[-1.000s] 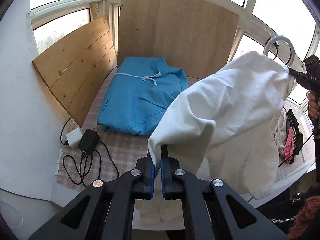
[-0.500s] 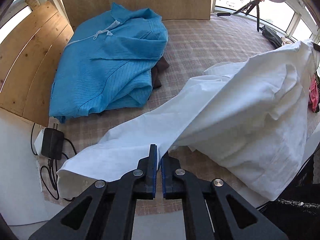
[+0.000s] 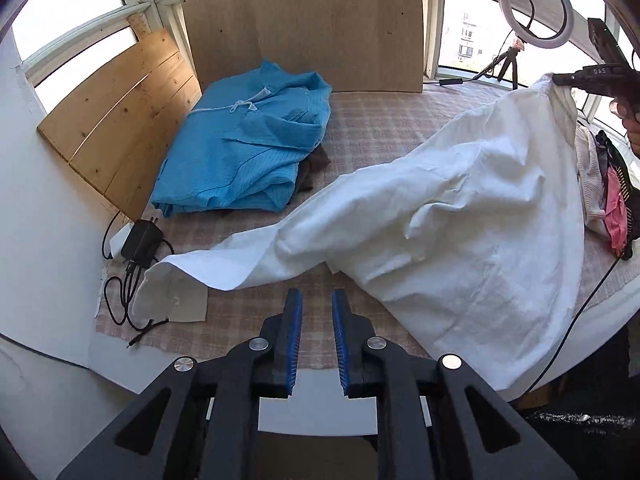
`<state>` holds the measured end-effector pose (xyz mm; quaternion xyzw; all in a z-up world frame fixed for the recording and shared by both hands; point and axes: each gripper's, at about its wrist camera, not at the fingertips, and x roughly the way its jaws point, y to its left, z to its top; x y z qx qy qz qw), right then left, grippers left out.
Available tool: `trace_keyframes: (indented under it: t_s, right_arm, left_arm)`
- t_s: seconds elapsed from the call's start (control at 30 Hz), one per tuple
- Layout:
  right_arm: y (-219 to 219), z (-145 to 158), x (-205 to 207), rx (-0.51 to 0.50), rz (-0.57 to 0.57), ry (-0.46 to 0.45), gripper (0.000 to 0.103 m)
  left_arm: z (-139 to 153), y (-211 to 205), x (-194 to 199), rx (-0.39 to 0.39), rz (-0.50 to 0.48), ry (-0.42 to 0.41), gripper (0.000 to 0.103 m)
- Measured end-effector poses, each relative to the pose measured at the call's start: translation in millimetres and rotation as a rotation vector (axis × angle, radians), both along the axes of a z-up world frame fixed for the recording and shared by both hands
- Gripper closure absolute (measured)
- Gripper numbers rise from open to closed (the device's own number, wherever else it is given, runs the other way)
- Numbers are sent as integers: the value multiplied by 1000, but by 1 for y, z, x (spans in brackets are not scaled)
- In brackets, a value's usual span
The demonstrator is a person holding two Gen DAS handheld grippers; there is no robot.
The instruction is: Fold clothes
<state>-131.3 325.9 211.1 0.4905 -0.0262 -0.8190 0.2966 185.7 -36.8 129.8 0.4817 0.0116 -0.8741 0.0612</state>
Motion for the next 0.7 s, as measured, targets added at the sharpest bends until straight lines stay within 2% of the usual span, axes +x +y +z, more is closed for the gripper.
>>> trace_keyframes:
  t_s: [0.07, 0.13, 0.2, 0.27, 0.33, 0.4, 0.47, 0.57, 0.63, 0.67, 0.7]
  right_arm:
    - [-2, -32, -19, 36, 17, -46, 98]
    - [2, -62, -36, 24, 23, -122, 95]
    - [12, -84, -46, -12, 24, -206, 77]
    - [26, -93, -48, -42, 31, -230, 69]
    - [40, -92, -45, -65, 62, -209, 61]
    - [54, -91, -41, -85, 94, -185, 47]
    - [64, -94, -39, -92, 116, -179, 40]
    - [67, -110, -41, -72, 111, -204, 40]
    - [62, -123, -42, -96, 111, -242, 45]
    - [57, -127, -40, -114, 125, -265, 78]
    - [51, -129, -38, -126, 134, -284, 99]
  left_arm:
    - [-2, 23, 6, 75, -8, 9, 88]
    - [-6, 54, 10, 147, -43, 0, 88]
    - [-13, 92, 12, 176, -100, -19, 89]
    - [-19, 132, 13, 195, -173, -50, 88]
    - [-25, 169, 13, 171, -249, -79, 85]
    - [-33, 198, 12, 124, -309, -104, 76]
    - [-45, 216, 9, 91, -347, -136, 76]
    - [-71, 219, 2, 54, -339, -189, 76]
    - [-87, 217, -2, 25, -327, -218, 76]
    - [-93, 213, -4, 15, -320, -225, 77]
    - [-98, 207, -6, 24, -311, -229, 85]
